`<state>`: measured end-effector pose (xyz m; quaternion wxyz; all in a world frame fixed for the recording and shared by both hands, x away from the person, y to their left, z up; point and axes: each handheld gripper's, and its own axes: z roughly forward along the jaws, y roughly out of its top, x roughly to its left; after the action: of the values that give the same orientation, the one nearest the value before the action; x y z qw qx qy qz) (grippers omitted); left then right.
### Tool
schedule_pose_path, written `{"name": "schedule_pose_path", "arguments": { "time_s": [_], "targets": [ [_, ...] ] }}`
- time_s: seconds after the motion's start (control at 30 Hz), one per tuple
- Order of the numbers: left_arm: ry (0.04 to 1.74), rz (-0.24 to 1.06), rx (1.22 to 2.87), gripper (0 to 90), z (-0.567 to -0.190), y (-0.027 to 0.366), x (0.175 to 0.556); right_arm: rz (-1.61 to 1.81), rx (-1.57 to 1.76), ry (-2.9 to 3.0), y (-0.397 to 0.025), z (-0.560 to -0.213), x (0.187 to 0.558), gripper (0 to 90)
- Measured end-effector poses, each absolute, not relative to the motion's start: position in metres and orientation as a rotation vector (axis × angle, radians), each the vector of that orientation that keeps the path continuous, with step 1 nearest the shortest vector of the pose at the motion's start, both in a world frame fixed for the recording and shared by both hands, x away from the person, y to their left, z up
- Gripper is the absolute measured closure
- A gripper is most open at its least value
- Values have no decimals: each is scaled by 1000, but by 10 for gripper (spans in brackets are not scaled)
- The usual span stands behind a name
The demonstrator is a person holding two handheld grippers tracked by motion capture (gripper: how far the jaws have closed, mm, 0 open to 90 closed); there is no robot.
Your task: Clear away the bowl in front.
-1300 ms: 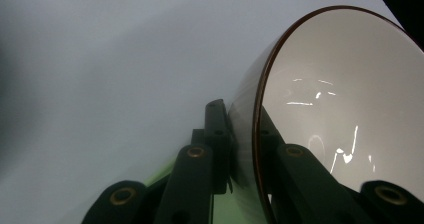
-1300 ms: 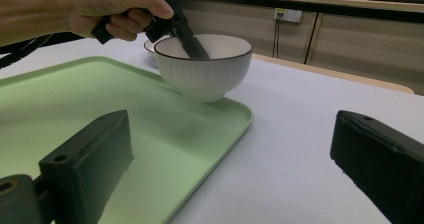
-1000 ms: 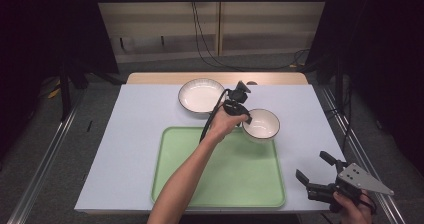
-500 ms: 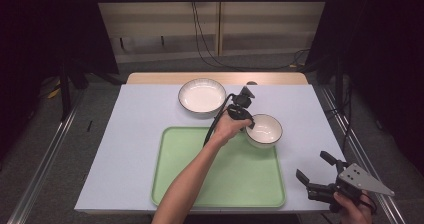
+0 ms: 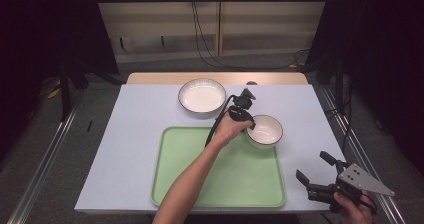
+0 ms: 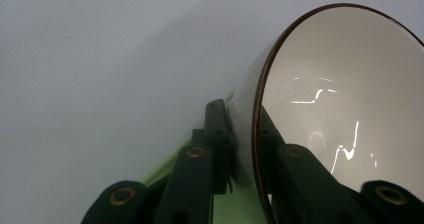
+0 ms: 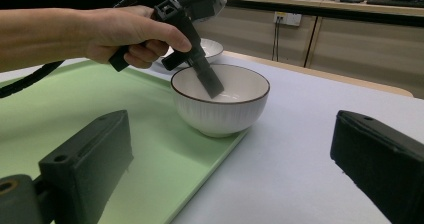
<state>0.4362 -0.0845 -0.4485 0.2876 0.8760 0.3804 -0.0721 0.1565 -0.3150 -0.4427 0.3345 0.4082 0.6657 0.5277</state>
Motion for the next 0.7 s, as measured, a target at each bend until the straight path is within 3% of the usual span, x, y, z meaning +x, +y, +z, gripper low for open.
{"name": "schedule_pose_path", "arguments": {
  "time_s": [0.3, 0.5, 0.57, 0.67, 0.7],
  "targets": [
    [986, -223, 2299, 786, -453, -83, 435, 1381, 1064, 1739, -315, -443, 157, 29],
    [930, -224, 2282, 567, -454, -77, 434, 1388, 1067, 1742, -315, -443, 157, 27],
    [918, -217, 2269, 466, -452, -74, 434, 1387, 1069, 1743, -315, -443, 157, 27],
    [935, -163, 2284, 232, -448, -70, 434, 1388, 1066, 1741, -315, -443, 157, 27],
    [937, -157, 2263, 219, -447, -69, 433, 1388, 1066, 1739, -315, -443, 157, 27]
  ]
}}
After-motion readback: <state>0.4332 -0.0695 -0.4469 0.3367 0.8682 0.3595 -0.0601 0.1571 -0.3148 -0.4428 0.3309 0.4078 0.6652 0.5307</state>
